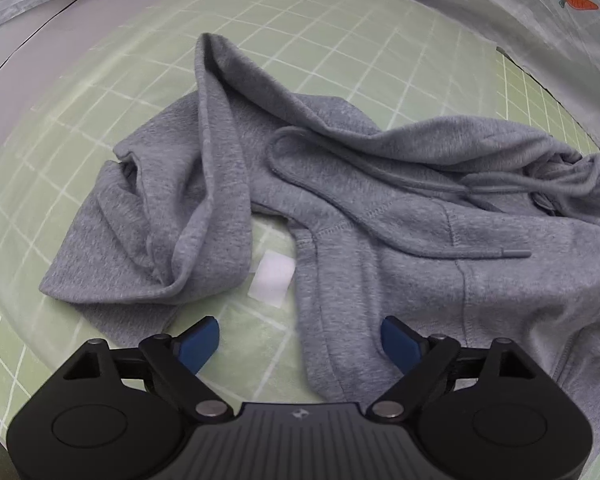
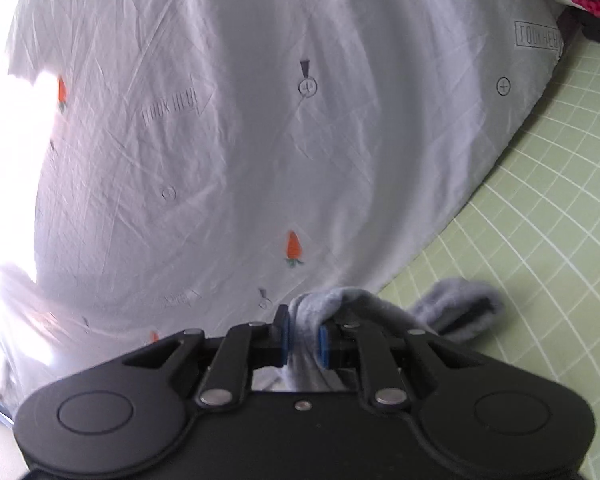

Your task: Fold clothes

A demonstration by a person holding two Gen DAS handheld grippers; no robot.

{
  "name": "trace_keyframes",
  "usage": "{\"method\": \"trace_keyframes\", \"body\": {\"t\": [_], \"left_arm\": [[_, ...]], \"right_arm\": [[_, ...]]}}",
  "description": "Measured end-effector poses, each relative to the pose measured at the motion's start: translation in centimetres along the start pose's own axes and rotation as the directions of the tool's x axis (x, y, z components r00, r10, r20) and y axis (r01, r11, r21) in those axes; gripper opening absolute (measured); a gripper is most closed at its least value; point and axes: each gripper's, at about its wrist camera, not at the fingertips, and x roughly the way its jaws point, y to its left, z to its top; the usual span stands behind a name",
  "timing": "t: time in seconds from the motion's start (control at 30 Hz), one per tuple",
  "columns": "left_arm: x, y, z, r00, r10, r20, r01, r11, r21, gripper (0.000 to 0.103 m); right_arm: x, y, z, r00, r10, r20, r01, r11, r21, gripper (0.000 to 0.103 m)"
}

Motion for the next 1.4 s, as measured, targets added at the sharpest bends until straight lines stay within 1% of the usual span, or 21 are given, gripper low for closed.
{"method": "trace_keyframes", "body": {"t": [0.03,0.1,0.17,0.2,0.27,0.3,0.4,0.43,0.5,0.57,0.6,0.77,0.8,0.9,0.97,1.03,1.17,1.27,1.33,1.37,1.4], "left_arm": [[0.1,-0.2,0.0,1.0,0.007,0.0,-0.007,1.0,0.007,0.091],[0.3,-0.6,0.0,1.0,0.021,-0.001,-0.021,1.0,0.023,0.093],[0.4,-0.7,-0.1,1.0,0.031,-0.002,-0.031,0.999,0.035,0.094],[0.4,-0.7,-0.1,0.999,0.032,-0.003,-0.032,0.999,0.036,0.094],[0.5,-0.7,-0.1,0.999,0.033,-0.005,-0.033,0.999,0.029,0.097],[0.6,-0.7,-0.1,0.999,0.038,-0.008,-0.038,0.999,0.029,0.097],[1.0,-0.8,0.0,0.998,0.055,-0.017,-0.055,0.998,0.029,0.102],[1.1,-0.8,0.0,0.998,0.061,-0.019,-0.06,0.998,0.029,0.103],[1.2,-0.9,0.1,0.998,0.064,-0.023,-0.063,0.998,0.028,0.103],[1.2,-0.9,0.2,0.997,0.066,-0.026,-0.065,0.998,0.027,0.103],[1.2,-0.9,0.2,0.997,0.066,-0.027,-0.065,0.998,0.027,0.103],[1.2,-1.1,0.5,0.997,0.068,-0.03,-0.067,0.997,0.022,0.103],[1.2,-1.1,0.5,0.997,0.069,-0.031,-0.068,0.997,0.021,0.103],[1.3,-1.2,0.6,0.997,0.071,-0.04,-0.071,0.997,0.016,0.103],[1.3,-1.2,0.8,0.996,0.077,-0.046,-0.077,0.997,0.008,0.103],[1.4,-1.3,1.0,0.995,0.083,-0.051,-0.083,0.997,0.0,0.103],[1.5,-1.4,1.2,0.995,0.085,-0.059,-0.085,0.996,-0.001,0.103],[1.5,-1.5,1.5,0.994,0.085,-0.065,-0.085,0.996,-0.002,0.103],[1.4,-1.7,1.5,0.994,0.085,-0.068,-0.085,0.996,-0.002,0.103],[1.3,-1.9,1.3,0.994,0.085,-0.069,-0.085,0.996,-0.003,0.103],[1.1,-2.1,1.2,0.994,0.085,-0.069,-0.085,0.996,-0.003,0.103]], "right_arm": [[0.7,-0.7,-0.8,0.997,-0.065,-0.046,0.064,0.998,-0.018,0.017],[2.2,-2.0,-2.3,0.972,-0.196,-0.133,0.189,0.98,-0.063,0.02],[3.7,-3.3,-3.9,0.922,-0.325,-0.212,0.306,0.945,-0.118,0.02],[3.9,-3.9,-4.6,0.903,-0.361,-0.234,0.339,0.932,-0.129,0.025],[2.1,-4.7,-5.3,0.917,-0.34,-0.207,0.33,0.94,-0.084,0.038],[1.4,-4.7,-4.8,0.918,-0.356,-0.173,0.345,0.934,-0.093,0.044],[-0.6,-4.6,-3.4,0.914,-0.4,-0.069,0.391,0.913,-0.117,0.047],[-1.2,-4.6,-3.1,0.904,-0.426,-0.042,0.417,0.898,-0.141,0.05],[-1.5,-4.9,-2.9,0.851,-0.525,-0.013,0.504,0.825,-0.255,0.067],[-1.2,-5.5,-3.7,0.798,-0.603,-0.004,0.554,0.736,-0.389,0.068],[-1.0,-5.7,-4.2,0.781,-0.625,-0.002,0.559,0.7,-0.445,0.068],[1.8,-5.5,-6.5,0.78,-0.625,-0.013,0.473,0.605,-0.641,0.074],[2.3,-5.3,-6.6,0.791,-0.611,-0.018,0.457,0.611,-0.647,0.075],[3.8,-4.8,-6.4,0.841,-0.54,-0.036,0.409,0.676,-0.613,0.081],[4.5,-4.5,-5.9,0.875,-0.482,-0.044,0.37,0.726,-0.58,0.081],[4.9,-4.0,-5.2,0.901,-0.431,-0.046,0.333,0.757,-0.562,0.081],[7.1,-3.7,-4.0,0.937,-0.34,-0.075,0.249,0.804,-0.539,0.081],[8.6,-4.1,-3.6,0.947,-0.299,-0.115,0.2,0.834,-0.515,0.079],[9.2,-4.3,-3.4,0.954,-0.263,-0.143,0.158,0.848,-0.507,0.06],[9.3,-4.2,-3.4,0.955,-0.247,-0.163,0.136,0.856,-0.499,0.026],[9.3,-4.1,-3.4,0.955,-0.246,-0.164,0.137,0.86,-0.491,0.007]]}}
